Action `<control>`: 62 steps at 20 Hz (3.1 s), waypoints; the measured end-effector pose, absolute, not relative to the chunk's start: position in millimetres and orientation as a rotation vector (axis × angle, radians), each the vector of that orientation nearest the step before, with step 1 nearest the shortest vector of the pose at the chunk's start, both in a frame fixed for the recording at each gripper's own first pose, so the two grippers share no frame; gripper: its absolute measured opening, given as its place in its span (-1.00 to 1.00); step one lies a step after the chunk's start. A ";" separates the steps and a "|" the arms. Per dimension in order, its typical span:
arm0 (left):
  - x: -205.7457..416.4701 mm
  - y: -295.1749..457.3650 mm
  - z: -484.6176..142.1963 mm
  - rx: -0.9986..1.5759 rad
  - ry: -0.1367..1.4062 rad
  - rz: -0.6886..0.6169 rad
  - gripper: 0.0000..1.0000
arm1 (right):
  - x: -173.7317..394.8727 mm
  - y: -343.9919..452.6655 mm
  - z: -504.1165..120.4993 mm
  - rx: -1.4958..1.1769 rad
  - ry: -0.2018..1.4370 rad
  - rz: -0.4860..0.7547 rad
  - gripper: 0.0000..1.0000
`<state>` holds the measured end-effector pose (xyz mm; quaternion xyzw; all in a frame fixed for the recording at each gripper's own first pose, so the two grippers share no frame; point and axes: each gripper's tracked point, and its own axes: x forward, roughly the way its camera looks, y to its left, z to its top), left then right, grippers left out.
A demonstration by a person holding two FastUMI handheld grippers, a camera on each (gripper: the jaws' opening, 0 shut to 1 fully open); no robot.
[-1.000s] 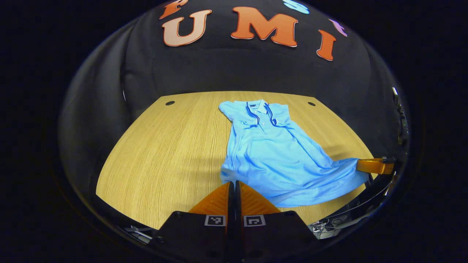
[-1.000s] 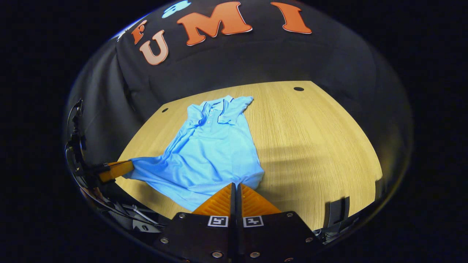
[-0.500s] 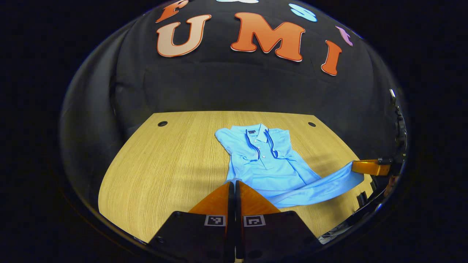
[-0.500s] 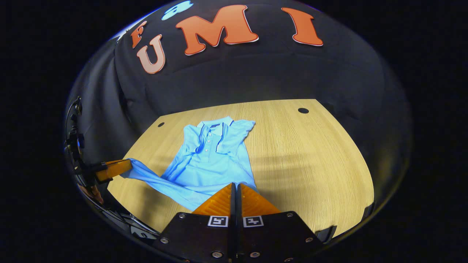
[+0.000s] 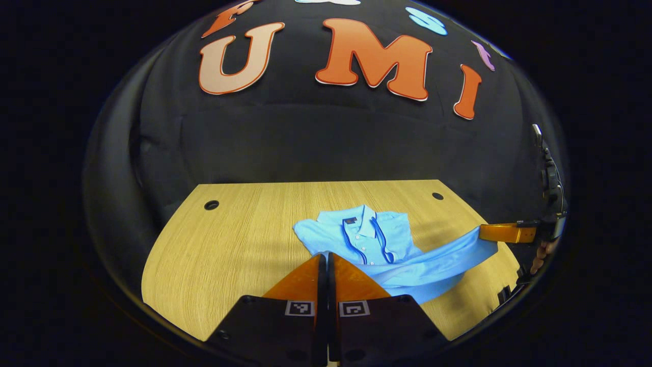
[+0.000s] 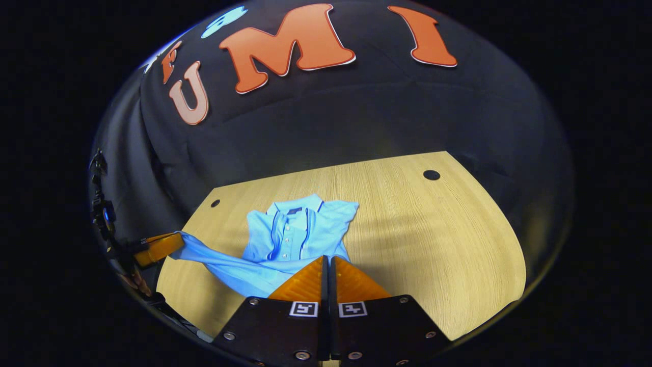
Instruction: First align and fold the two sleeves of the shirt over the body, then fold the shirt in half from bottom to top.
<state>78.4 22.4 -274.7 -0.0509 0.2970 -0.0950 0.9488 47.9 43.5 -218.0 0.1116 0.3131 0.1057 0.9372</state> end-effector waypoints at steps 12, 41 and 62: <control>214.0 44.4 -334.6 -0.094 0.621 -0.189 -0.92 | 169.8 55.1 -241.4 0.305 0.644 0.138 -0.99; 158.6 22.2 -247.7 -0.070 0.517 -0.182 0.96 | 124.5 40.2 -147.1 0.025 0.367 0.190 0.82; -89.4 21.2 -89.2 -0.023 0.134 -0.023 0.95 | -95.2 9.4 -63.8 -0.015 0.095 0.282 0.87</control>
